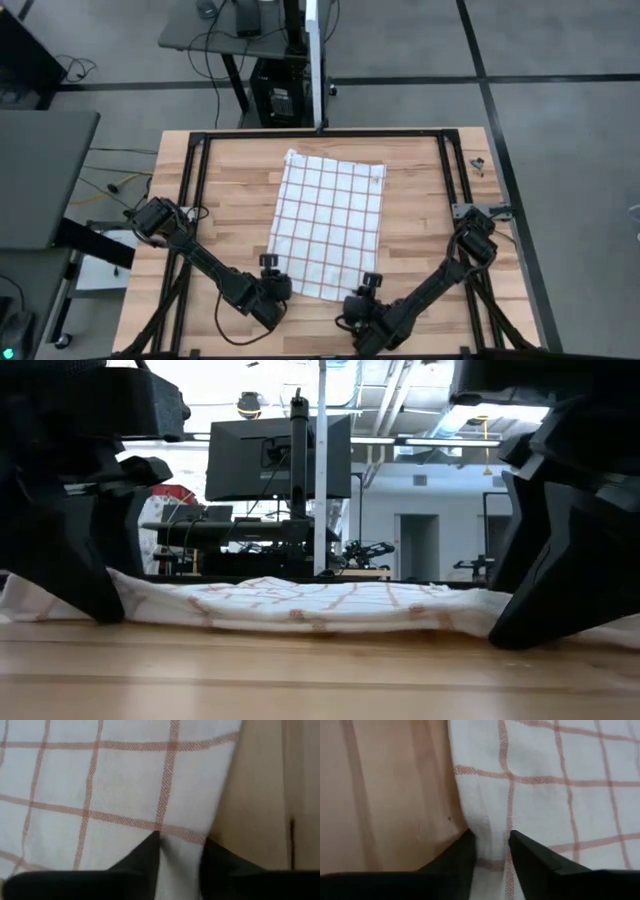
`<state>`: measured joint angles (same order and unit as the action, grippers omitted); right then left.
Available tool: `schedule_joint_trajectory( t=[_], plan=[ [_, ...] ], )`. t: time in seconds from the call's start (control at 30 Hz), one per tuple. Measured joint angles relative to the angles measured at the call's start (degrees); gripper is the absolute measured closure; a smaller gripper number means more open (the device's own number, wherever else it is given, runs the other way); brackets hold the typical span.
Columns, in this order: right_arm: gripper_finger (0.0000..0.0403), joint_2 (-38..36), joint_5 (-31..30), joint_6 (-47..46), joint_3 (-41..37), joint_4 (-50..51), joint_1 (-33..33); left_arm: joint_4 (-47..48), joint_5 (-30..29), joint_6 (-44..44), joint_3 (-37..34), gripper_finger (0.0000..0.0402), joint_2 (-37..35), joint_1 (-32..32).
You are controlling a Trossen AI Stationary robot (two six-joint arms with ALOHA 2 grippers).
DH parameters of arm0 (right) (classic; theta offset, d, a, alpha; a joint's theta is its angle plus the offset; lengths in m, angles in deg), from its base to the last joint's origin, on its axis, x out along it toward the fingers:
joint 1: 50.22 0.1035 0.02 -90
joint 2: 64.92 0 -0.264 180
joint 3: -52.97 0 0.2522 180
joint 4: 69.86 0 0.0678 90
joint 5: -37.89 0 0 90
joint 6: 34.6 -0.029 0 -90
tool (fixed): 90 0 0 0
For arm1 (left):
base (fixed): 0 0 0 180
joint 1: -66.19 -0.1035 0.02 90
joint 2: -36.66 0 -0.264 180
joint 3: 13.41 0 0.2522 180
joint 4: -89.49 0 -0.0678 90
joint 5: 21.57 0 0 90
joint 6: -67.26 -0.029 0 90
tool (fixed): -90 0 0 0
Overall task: Roll towel
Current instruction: Roll the white stripe kitchen towel
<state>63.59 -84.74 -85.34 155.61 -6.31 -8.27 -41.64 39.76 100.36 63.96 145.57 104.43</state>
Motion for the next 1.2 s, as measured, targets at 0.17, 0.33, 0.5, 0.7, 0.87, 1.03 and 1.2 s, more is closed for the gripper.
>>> schedule_joint_trajectory(
  t=[0.17, 0.33, 0.5, 0.7, 0.87, 1.03, 1.2],
  plan=[
    [0.0392, -0.45, 3.33, 0.17, -0.02, -0.08, -0.38, -0.65, 2.84, 1.47, -0.02, 0.0395, -0.01, 0.01],
    [0.0398, -3.18, 7.12, -3.31, -0.43, -0.48, -0.26, 1.37, 7.13, 6.4, 1.17, 0.04, -0.15, 0.96],
    [0.04, -6.82, 13.13, -4.61, -0.37, -3.8, 0.76, -0.26, 16.98, 11.29, 2.38, 0.0401, -1.49, 2.03],
    [0.0401, -7.23, 20.78, -7.1, -0.34, -11.8, 2.15, -4.17, 28.04, 15.54, 2.34, 0.0401, -5.61, 2.02],
    [0.0402, -7.41, 24.19, -9.46, -0.26, -15.92, 3.09, -7.55, 33.59, 18.33, 2.34, 0.0401, -7.53, 1.81],
    [0.0402, -8.96, 26.97, -9.16, -0.24, -15.85, 2.76, -7.76, 34.61, 18.29, 2.34, 0.0401, -7.67, 1.79],
    [0.0402, -11.01, 30.77, -8.72, -0.24, -15.43, 0.8, -7.4, 36.44, 16.65, 2.34, 0.0401, -8.06, 0.11]
  ],
)
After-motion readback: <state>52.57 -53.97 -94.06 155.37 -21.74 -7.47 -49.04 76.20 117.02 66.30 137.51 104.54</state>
